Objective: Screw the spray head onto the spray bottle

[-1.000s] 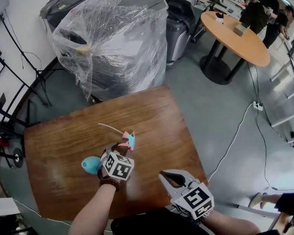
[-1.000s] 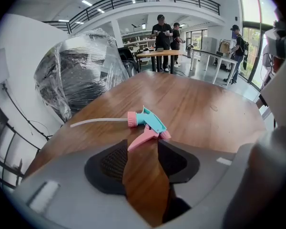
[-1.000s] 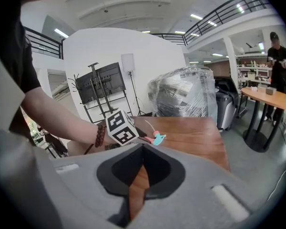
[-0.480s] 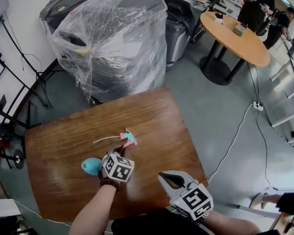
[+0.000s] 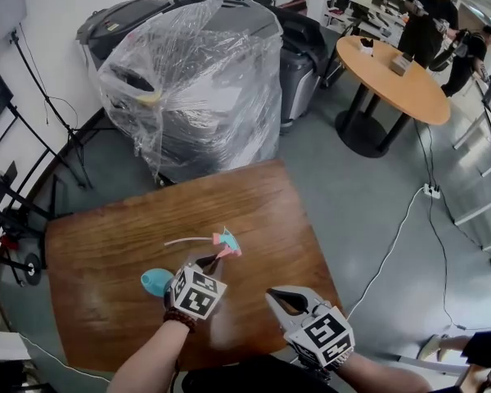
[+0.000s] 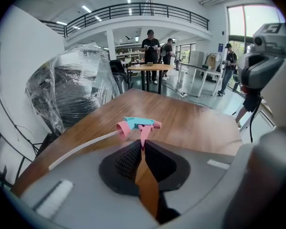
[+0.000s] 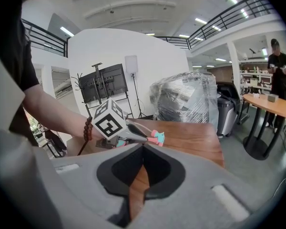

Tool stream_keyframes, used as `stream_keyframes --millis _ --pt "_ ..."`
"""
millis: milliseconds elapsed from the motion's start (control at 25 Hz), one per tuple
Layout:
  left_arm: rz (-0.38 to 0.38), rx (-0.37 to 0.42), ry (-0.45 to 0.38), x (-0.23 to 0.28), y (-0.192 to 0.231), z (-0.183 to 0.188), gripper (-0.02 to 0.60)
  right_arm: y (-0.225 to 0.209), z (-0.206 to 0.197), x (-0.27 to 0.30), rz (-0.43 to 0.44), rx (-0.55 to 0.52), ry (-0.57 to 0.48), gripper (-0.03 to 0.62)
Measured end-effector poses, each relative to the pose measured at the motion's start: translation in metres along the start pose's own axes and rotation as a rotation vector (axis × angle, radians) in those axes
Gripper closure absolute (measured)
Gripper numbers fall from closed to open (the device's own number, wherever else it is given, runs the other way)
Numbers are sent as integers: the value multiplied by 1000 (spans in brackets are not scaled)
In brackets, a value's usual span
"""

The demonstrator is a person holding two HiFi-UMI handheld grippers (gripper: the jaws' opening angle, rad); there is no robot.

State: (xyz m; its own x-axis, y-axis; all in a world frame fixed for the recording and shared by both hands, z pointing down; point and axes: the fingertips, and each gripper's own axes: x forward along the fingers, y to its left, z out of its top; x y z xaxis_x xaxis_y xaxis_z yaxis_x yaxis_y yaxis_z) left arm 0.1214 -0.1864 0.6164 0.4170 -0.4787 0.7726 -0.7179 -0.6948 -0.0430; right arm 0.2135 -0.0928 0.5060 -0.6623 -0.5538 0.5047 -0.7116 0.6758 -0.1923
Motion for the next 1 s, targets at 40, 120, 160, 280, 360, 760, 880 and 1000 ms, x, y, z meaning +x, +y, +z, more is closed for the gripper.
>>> stream_keyframes --millis 40,120,160,280,360,760,880,1000 --pt "-23 -4 -12 -6 -4 5 540 -3 2 -1 0 -9 -5 603" --pt "-76 -19 -40 -21 -14 15 541 -6 6 -3 2 -40 -13 603" --pt "-106 -31 -54 -29 -19 20 540 -7 9 -5 4 -61 -12 603" --pt "-210 -75 -103 -55 -34 35 541 -8 14 -10 22 -144 -9 602" --pt "-284 -88 -137 -73 -44 44 540 -8 14 -13 39 -208 -1 579" --pt "-595 -47 -226 -166 -99 60 540 11 42 -26 38 -754 -1 417" --pt "-715 -92 -258 -191 -111 61 540 34 51 -27 48 -1007 -11 397" --pt "-820 -135 -301 -214 -117 62 540 63 53 -27 74 -1201 -27 393"
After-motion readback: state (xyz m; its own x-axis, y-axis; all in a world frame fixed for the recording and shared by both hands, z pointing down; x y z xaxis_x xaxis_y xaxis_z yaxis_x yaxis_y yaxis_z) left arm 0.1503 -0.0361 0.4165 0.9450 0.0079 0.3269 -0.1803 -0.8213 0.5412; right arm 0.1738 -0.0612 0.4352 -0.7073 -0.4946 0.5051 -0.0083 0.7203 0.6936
